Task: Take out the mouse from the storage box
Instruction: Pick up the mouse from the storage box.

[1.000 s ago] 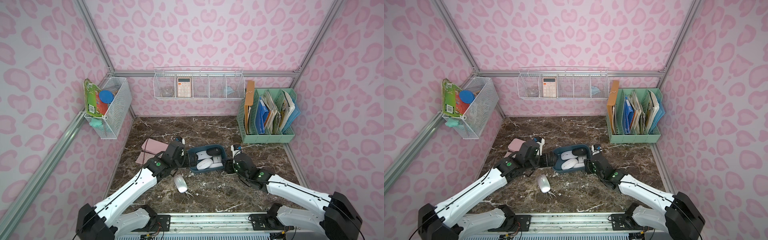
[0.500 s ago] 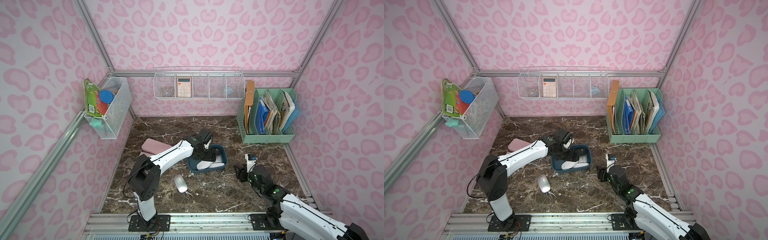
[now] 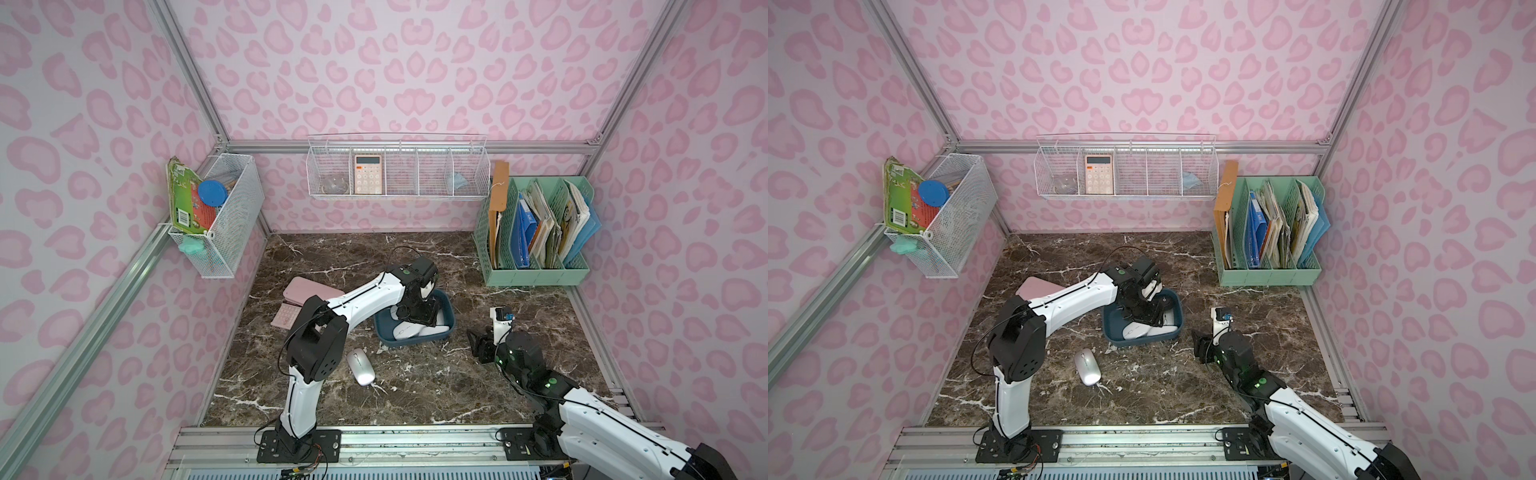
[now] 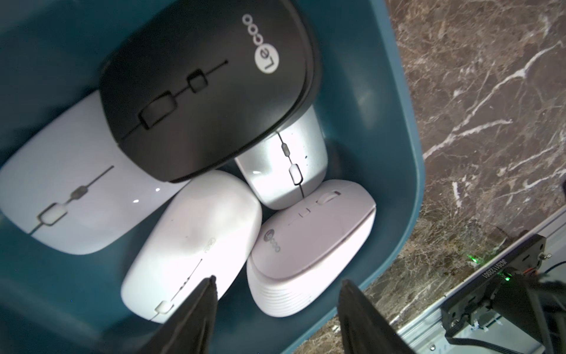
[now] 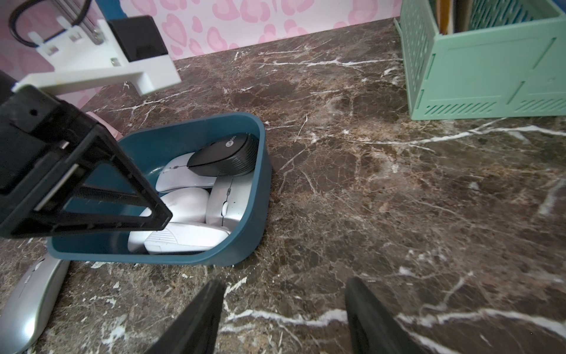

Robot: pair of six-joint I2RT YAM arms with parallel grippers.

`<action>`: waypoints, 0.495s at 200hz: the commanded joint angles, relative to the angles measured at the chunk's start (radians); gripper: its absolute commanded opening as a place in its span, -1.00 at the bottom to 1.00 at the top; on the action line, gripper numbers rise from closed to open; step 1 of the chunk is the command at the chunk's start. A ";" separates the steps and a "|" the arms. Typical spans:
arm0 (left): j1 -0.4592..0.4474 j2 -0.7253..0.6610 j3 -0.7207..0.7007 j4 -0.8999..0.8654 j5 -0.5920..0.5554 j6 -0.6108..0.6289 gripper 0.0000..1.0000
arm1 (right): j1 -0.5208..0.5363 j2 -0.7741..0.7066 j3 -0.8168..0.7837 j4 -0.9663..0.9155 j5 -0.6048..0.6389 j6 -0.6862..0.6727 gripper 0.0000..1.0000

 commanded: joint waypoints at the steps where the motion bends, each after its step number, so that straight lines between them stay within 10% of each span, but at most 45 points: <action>1: -0.002 0.023 0.026 -0.049 0.019 0.042 0.27 | 0.000 0.001 -0.001 0.032 -0.002 -0.008 0.33; 99: -0.008 0.108 0.070 -0.081 -0.014 0.093 -0.07 | -0.001 0.035 0.005 0.037 0.003 -0.008 0.35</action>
